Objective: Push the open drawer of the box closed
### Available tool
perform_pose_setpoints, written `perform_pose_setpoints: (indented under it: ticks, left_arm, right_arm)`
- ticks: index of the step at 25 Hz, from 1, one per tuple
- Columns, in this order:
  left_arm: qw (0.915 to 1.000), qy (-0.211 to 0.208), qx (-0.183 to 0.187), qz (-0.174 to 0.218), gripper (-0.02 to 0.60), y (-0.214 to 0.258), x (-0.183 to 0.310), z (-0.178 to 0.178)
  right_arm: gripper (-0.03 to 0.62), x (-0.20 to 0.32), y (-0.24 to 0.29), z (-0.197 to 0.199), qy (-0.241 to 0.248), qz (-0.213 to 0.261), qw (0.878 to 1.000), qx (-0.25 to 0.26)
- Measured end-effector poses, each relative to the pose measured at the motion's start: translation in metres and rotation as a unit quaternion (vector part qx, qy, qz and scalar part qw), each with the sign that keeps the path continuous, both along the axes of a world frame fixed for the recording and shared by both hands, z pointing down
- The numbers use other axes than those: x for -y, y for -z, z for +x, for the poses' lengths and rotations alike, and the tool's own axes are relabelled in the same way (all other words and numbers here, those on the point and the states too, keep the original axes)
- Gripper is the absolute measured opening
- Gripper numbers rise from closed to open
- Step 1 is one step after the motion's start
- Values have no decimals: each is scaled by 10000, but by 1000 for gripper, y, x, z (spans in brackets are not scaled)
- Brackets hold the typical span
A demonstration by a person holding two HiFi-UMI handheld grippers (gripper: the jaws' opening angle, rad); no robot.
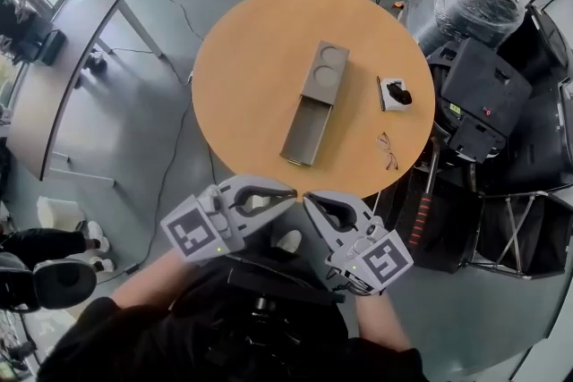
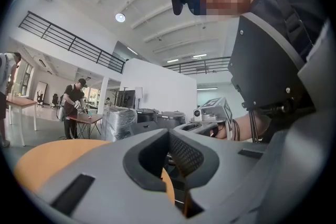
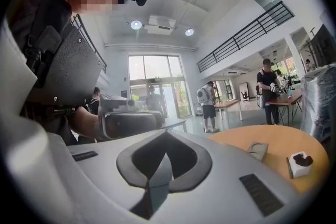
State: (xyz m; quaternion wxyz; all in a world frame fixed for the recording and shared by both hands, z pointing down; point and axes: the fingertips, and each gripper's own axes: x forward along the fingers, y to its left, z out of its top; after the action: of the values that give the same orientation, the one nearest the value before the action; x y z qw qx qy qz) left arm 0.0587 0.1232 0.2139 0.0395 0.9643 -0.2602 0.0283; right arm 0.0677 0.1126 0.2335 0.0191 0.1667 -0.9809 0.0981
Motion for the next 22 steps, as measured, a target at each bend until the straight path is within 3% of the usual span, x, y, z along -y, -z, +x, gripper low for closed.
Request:
perform_pose_setpoints:
  ticks: [16,22]
  left_arm:
    - [9998,-86,-2,200,31,-88,85,-38]
    - [9997,-69,-88,-208,31,-142,104,-36]
  right_arm:
    - [5,96,-121,-37,-323,-1175,9924,-183]
    - [5,120,-181,-41,-518,-1727,9833,-249]
